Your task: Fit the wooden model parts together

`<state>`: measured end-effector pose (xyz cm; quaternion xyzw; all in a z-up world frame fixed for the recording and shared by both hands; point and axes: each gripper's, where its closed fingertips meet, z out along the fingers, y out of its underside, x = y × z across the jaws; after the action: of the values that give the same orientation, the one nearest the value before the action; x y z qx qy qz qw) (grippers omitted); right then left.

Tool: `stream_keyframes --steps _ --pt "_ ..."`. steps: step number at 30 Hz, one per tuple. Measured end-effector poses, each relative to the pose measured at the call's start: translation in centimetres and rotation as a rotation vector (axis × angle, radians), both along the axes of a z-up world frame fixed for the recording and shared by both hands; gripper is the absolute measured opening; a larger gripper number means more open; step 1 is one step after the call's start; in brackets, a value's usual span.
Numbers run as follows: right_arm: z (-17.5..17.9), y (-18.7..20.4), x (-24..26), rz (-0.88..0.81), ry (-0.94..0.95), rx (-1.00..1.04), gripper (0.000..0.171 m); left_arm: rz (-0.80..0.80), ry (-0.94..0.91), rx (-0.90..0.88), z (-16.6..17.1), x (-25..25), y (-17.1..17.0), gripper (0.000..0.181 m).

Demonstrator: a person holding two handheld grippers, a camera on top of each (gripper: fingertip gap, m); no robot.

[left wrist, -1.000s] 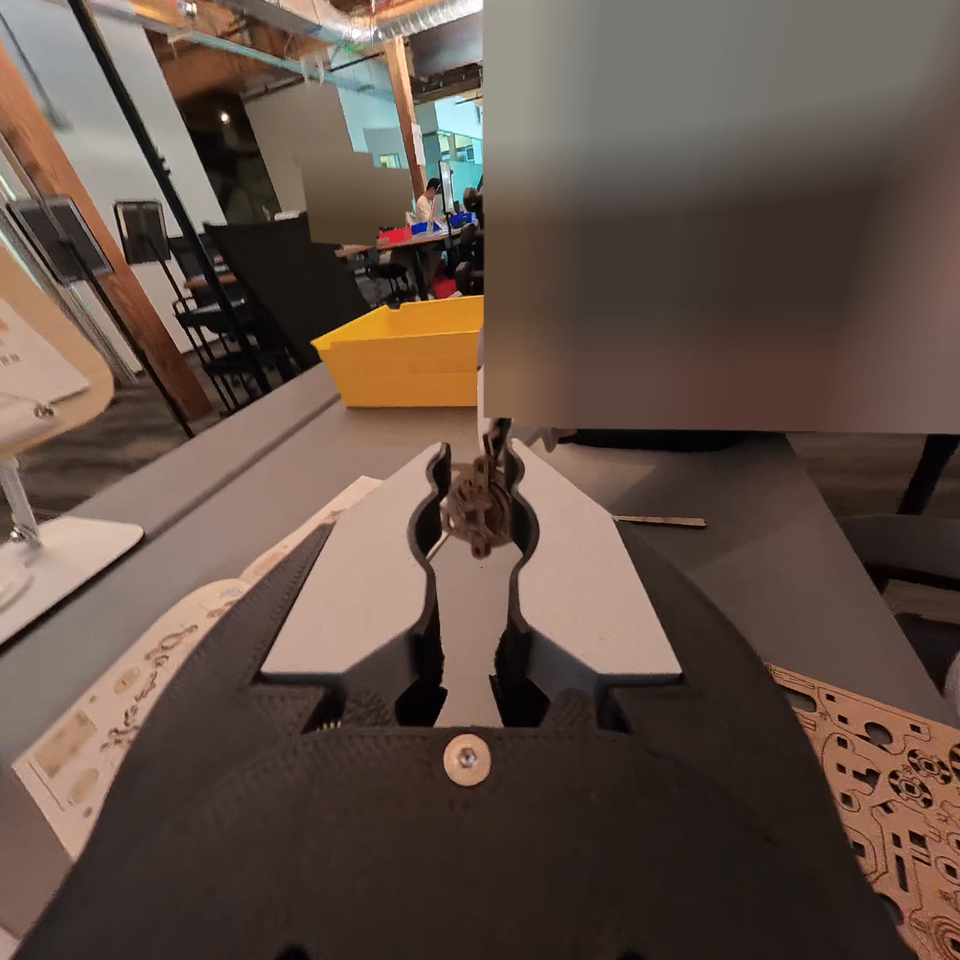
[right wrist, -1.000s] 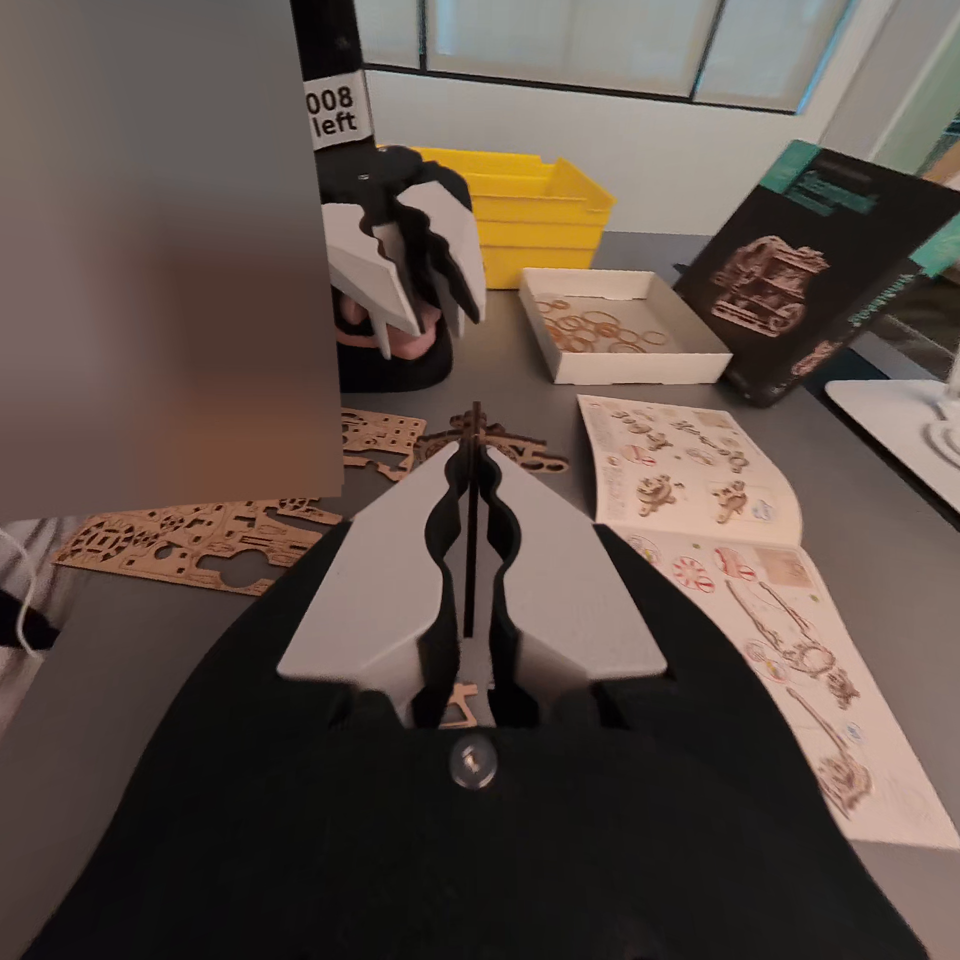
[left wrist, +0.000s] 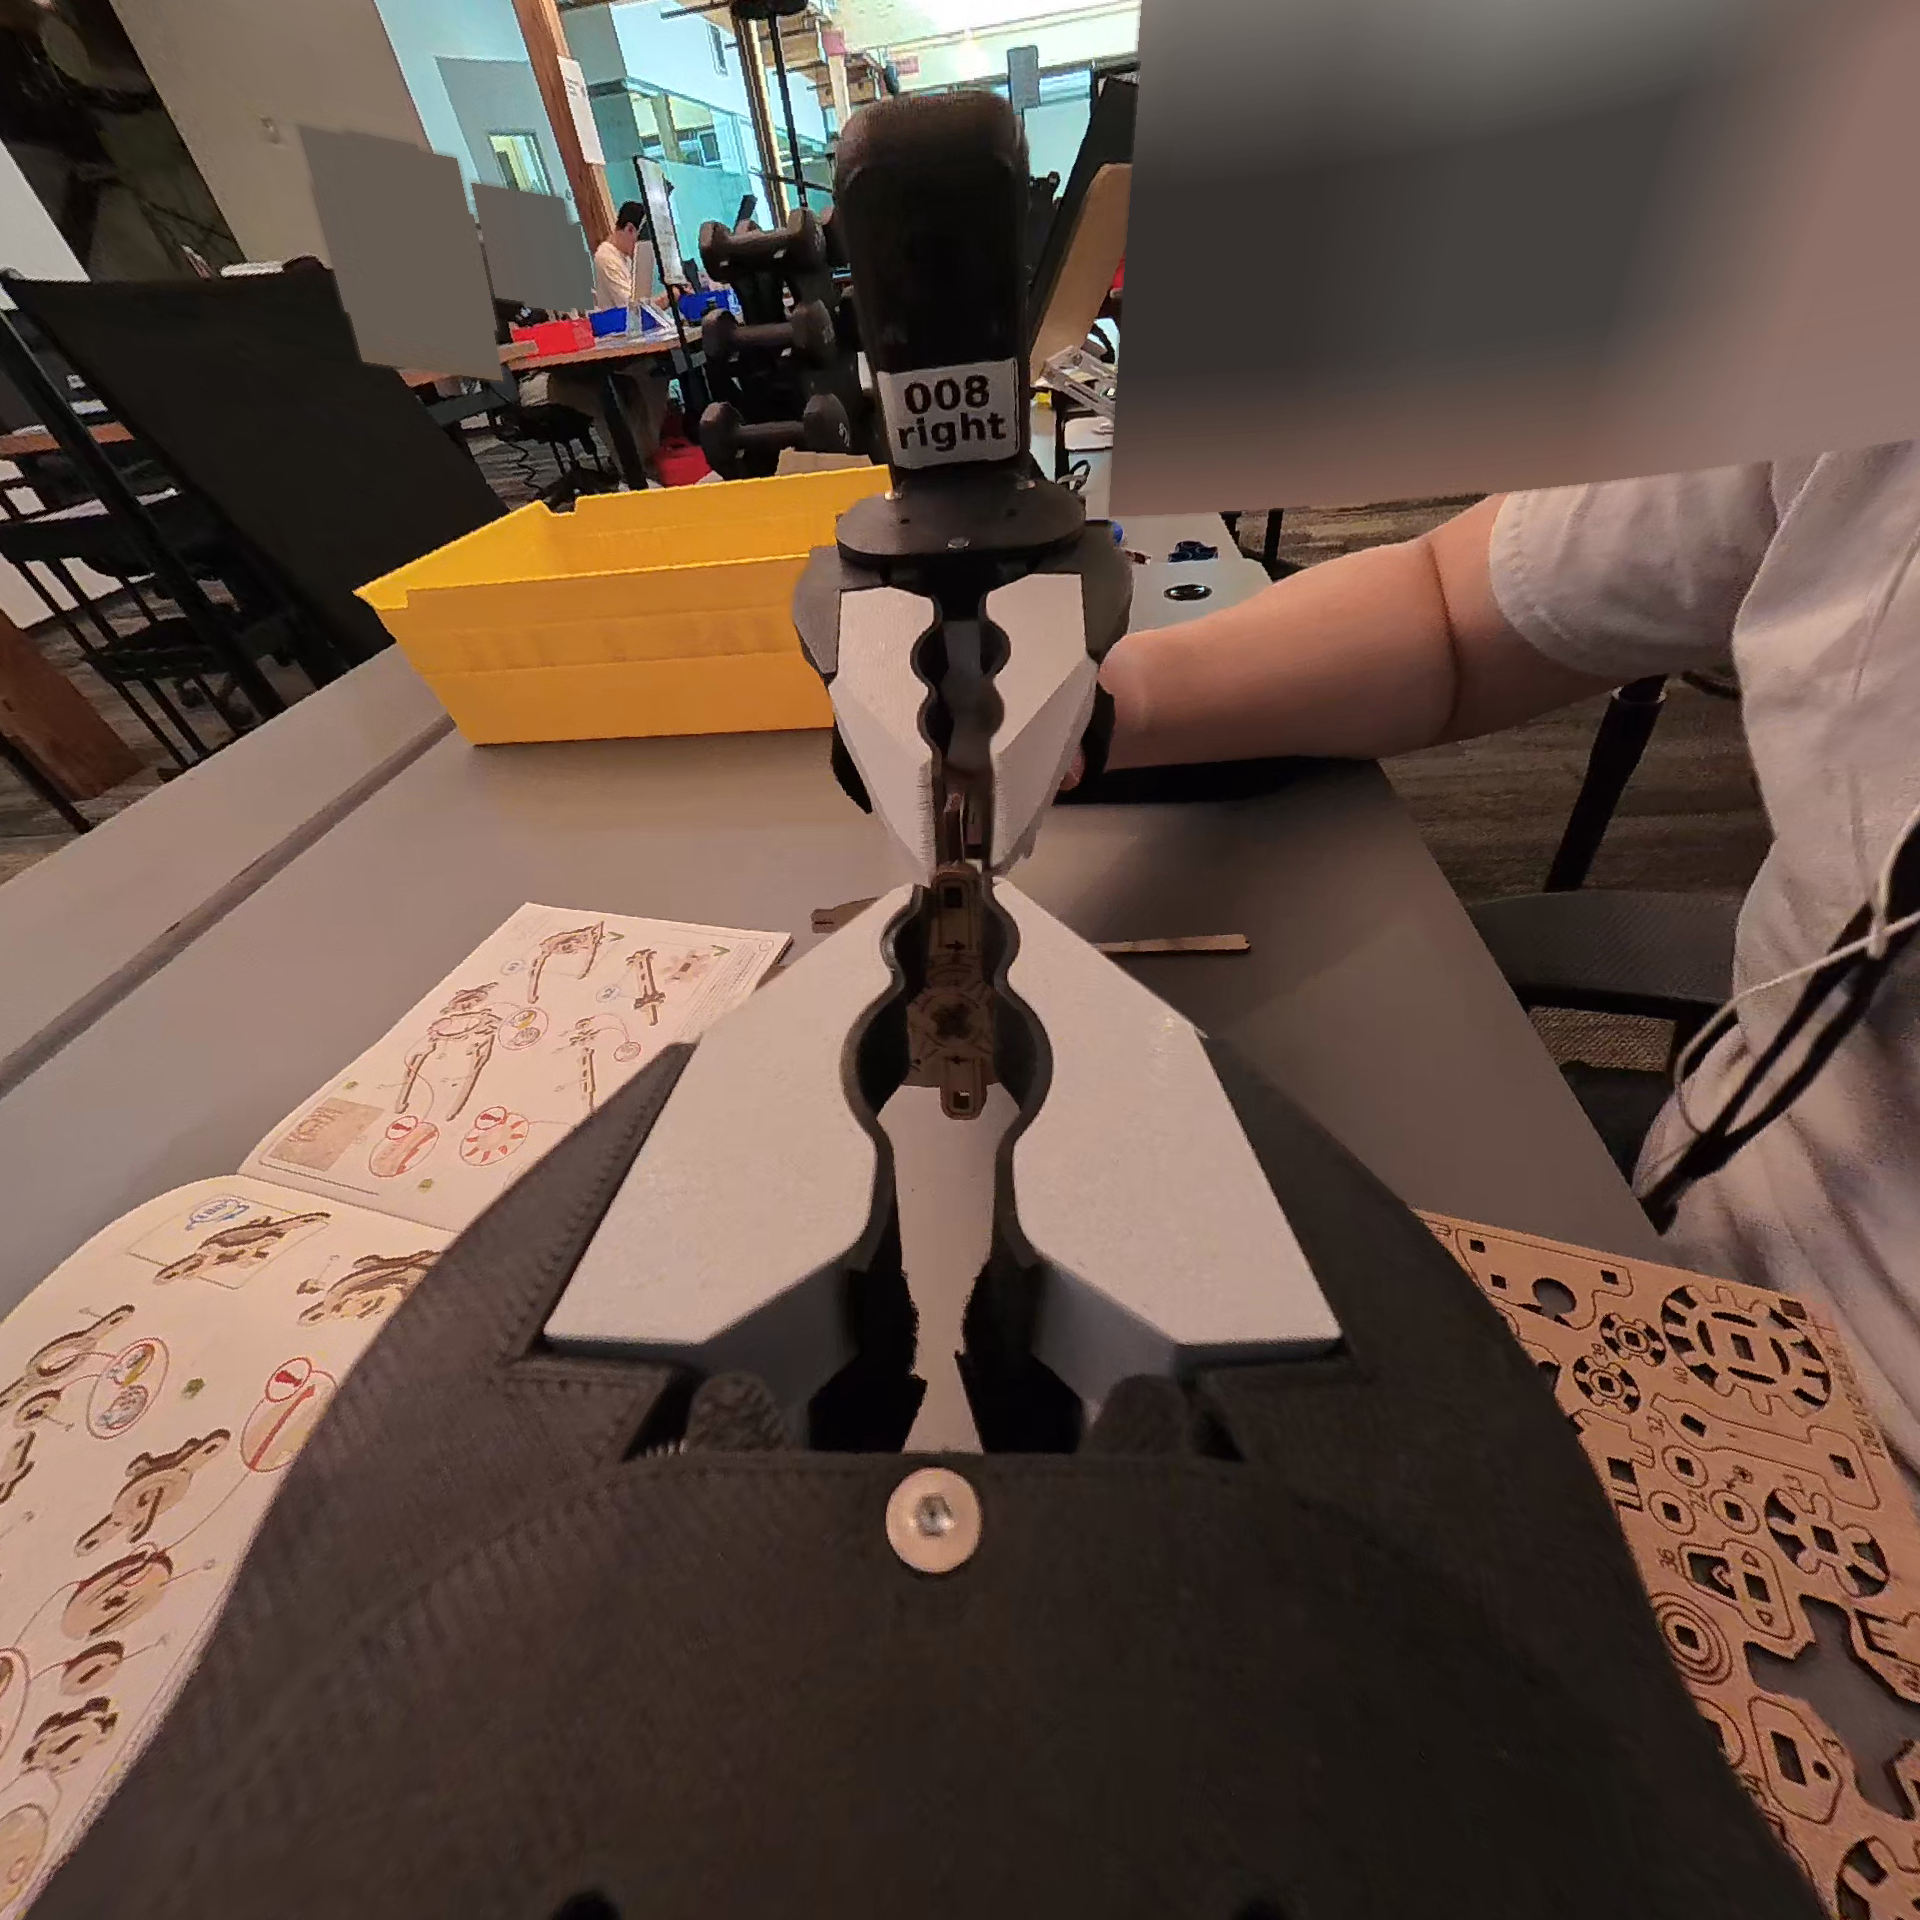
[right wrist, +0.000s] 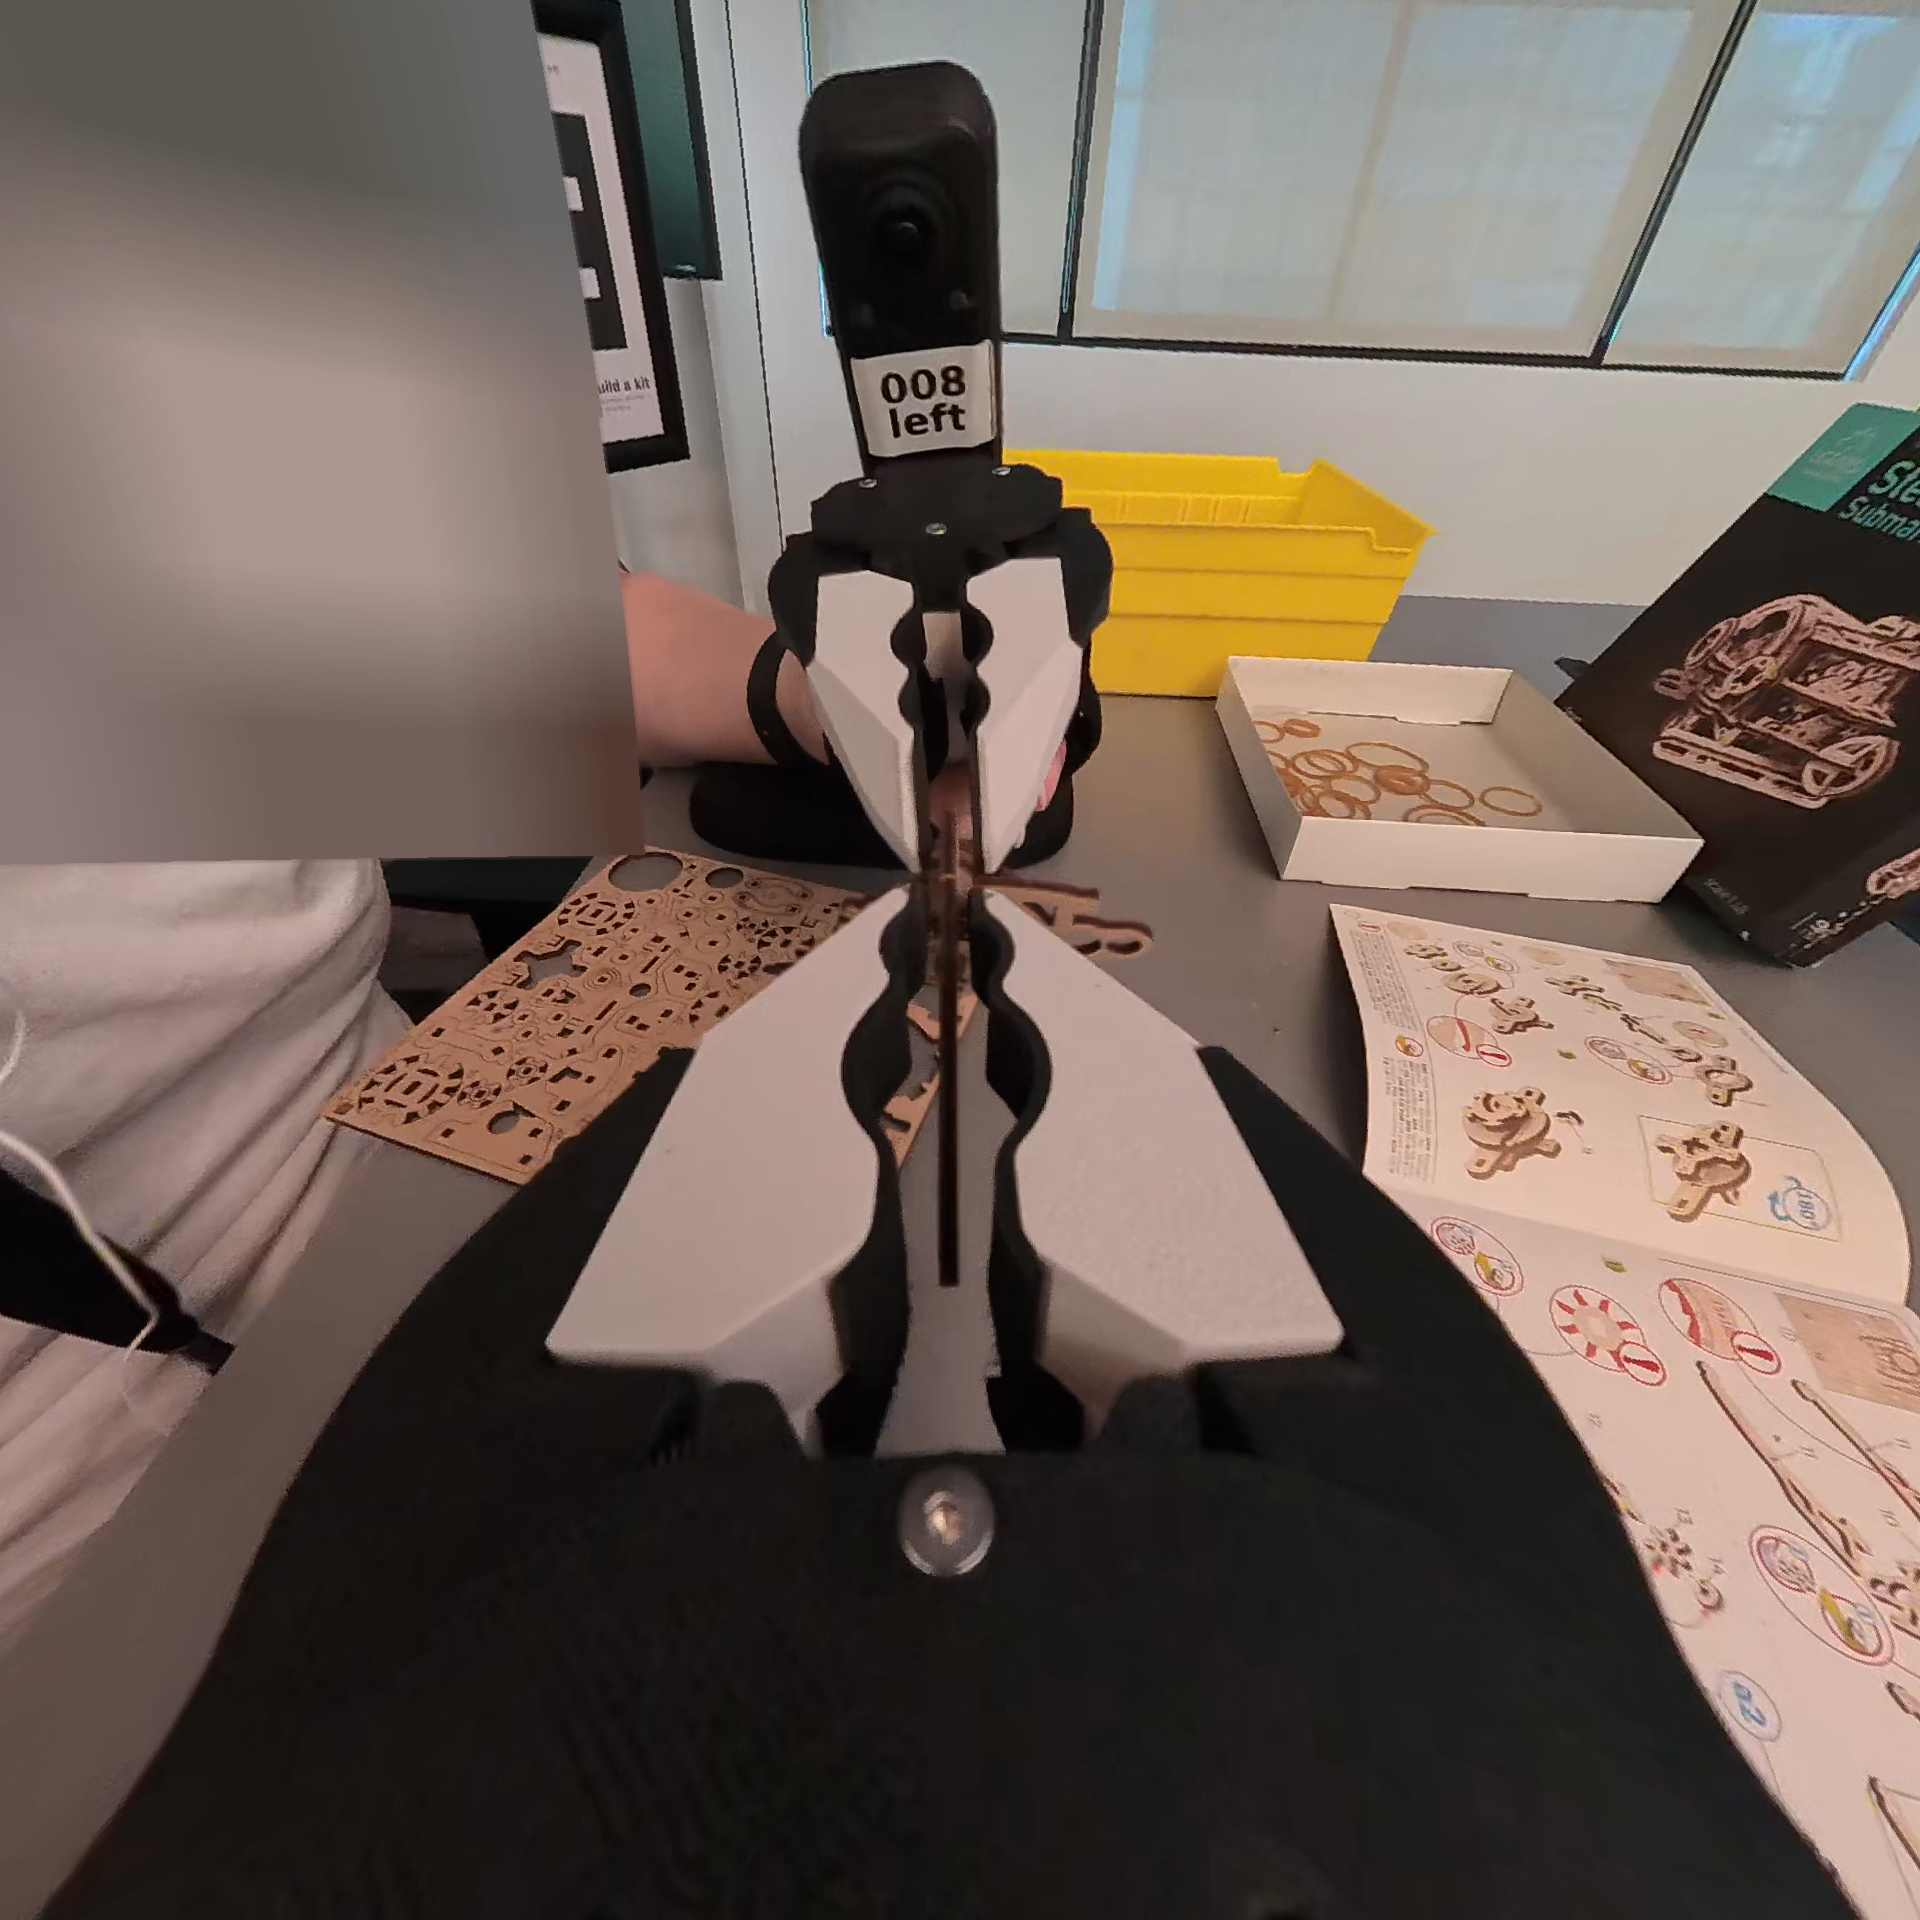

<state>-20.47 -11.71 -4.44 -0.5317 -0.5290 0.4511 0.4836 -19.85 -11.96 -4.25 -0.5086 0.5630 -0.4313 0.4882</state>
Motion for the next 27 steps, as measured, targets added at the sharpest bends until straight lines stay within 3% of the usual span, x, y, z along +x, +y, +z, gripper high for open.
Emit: stream_keyframes --steps 10,27 --pt "-0.4 -0.1 0.0 0.002 -0.050 0.014 0.000 -0.007 0.011 0.004 -0.4 0.1 -0.1 0.006" --pt "0.4 0.9 0.5 -0.002 0.037 0.021 0.000 0.006 -0.052 -0.066 0.7 -0.8 1.1 0.003"
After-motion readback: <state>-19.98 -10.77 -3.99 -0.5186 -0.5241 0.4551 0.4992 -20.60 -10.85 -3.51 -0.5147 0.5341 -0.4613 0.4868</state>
